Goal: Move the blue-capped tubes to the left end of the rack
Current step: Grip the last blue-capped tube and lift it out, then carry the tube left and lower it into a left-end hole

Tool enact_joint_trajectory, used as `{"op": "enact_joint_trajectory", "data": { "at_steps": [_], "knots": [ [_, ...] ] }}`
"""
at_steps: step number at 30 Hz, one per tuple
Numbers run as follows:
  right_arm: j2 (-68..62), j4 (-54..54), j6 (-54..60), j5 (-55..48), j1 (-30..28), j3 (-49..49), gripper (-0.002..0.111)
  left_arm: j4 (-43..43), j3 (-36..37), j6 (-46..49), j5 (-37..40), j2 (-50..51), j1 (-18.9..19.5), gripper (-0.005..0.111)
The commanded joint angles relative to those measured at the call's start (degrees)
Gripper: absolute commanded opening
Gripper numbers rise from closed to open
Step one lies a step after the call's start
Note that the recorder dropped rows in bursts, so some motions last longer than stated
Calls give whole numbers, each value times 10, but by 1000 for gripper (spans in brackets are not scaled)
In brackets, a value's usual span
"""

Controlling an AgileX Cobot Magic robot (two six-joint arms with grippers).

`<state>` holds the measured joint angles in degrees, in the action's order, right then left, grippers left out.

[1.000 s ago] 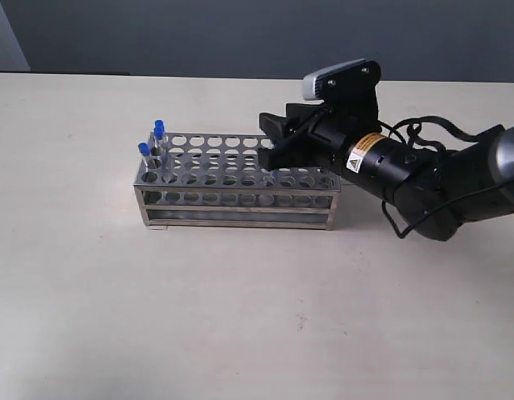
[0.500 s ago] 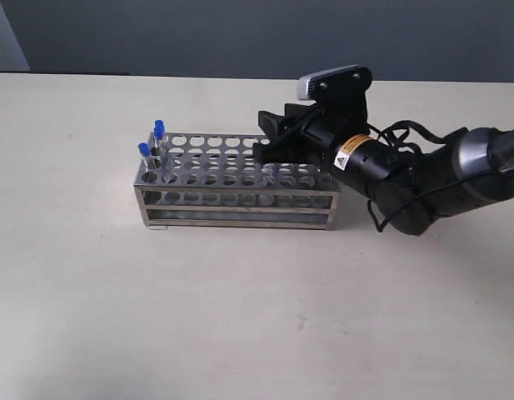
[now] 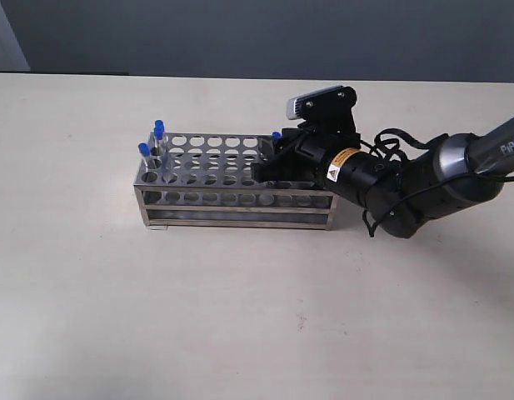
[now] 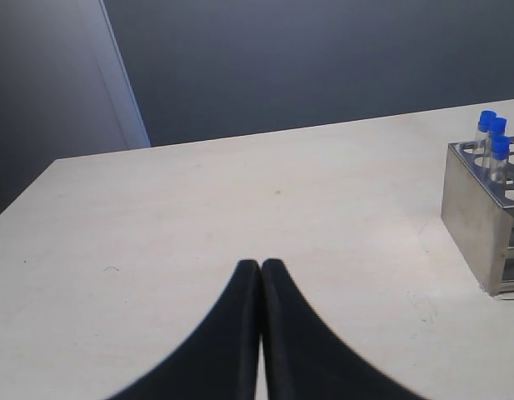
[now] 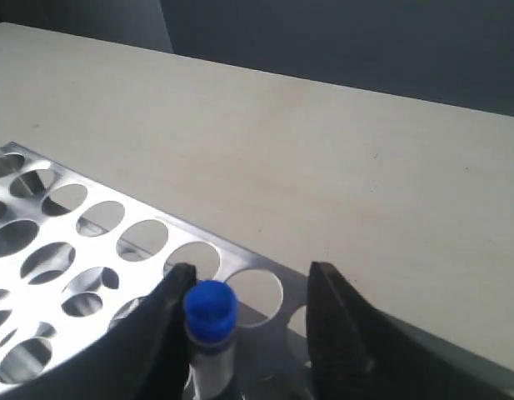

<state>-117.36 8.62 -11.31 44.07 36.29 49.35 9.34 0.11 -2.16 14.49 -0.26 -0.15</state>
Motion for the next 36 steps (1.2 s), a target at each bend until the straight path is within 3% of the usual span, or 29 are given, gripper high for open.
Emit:
{"op": "enact_joint_trajectory", "data": {
  "at_steps": [1, 4, 12, 22, 36],
  "knots": [
    [-2, 2, -7, 7, -3, 3, 21, 0, -1, -2, -8, 3, -4, 0],
    [-2, 2, -8, 22, -3, 3, -1, 0, -1, -2, -8, 3, -4, 0],
    [47, 22, -9, 23, -3, 7, -1, 0, -1, -2, -8, 3, -4, 0],
    [133, 129, -55, 5, 5, 26, -1, 0, -1, -2, -8, 3, -4, 0],
    [63, 170, -72, -61, 127, 148, -1, 0, -1, -2, -8, 3, -4, 0]
  ]
}}
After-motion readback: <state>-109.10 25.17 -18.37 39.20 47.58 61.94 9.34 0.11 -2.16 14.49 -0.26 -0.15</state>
